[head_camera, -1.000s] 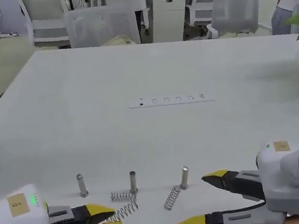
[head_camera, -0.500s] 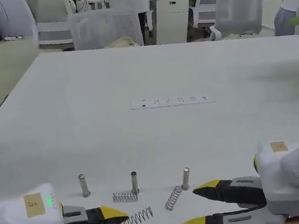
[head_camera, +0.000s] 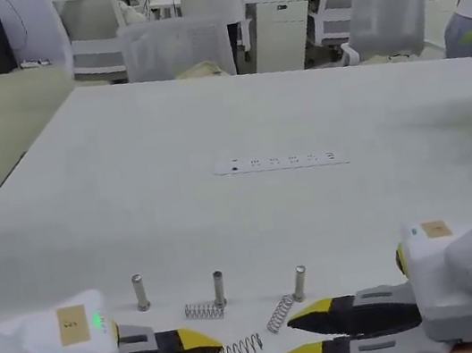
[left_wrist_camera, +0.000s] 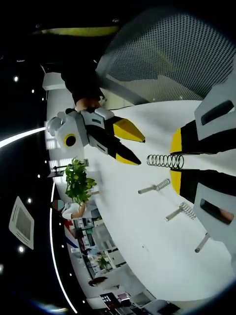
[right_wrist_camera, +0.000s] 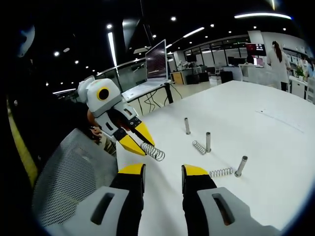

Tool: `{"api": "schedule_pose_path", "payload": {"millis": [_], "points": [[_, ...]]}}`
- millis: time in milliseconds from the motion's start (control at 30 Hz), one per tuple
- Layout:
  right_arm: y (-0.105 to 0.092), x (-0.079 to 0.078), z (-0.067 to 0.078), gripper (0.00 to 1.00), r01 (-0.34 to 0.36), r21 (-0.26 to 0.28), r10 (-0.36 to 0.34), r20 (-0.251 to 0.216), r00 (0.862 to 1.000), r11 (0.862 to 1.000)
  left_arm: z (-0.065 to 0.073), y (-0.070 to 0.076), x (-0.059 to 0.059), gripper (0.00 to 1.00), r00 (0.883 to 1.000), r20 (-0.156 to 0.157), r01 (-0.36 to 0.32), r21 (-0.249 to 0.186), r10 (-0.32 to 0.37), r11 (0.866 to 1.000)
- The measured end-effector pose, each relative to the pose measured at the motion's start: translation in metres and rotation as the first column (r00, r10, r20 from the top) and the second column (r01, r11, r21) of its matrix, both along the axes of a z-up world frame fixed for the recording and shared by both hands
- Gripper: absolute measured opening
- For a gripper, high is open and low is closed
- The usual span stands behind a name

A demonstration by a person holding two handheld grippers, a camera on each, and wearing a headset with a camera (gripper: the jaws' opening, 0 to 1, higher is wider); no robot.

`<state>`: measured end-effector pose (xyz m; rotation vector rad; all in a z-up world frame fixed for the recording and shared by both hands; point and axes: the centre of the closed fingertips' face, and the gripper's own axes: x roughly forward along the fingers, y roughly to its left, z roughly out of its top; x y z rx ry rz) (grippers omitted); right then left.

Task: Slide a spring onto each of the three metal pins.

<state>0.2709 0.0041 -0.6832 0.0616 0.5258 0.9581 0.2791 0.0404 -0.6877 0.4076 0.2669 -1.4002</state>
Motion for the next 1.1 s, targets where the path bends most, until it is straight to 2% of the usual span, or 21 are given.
{"api": "schedule_pose_path", "payload": {"millis": [100, 367, 700, 1100], "points": [[0.003, 0.0, 0.003, 0.25, -0.009, 0.018, 0.009, -0.002, 1.0, 1.0, 0.001, -0.002, -0.002, 0.03, 1.0, 0.0, 0.006, -0.002, -0.006, 1.0], [0.009, -0.005, 0.001, 0.2, -0.052, 0.012, 0.052, -0.007, 0.999, 0.999, 0.005, -0.007, -0.009, 0.03, 1.0, 0.002, 0.031, -0.011, -0.031, 0.999], [0.011, -0.008, 0.0, 0.14, -0.071, 0.011, 0.072, -0.016, 0.997, 0.997, 0.009, -0.014, -0.014, 0.03, 0.998, 0.003, 0.056, -0.021, -0.056, 0.998], [0.013, -0.01, 0.0, 0.11, -0.086, -0.006, 0.086, -0.018, 0.996, 0.996, 0.01, -0.016, -0.016, 0.03, 0.998, 0.003, 0.062, -0.03, -0.062, 0.998]]}}
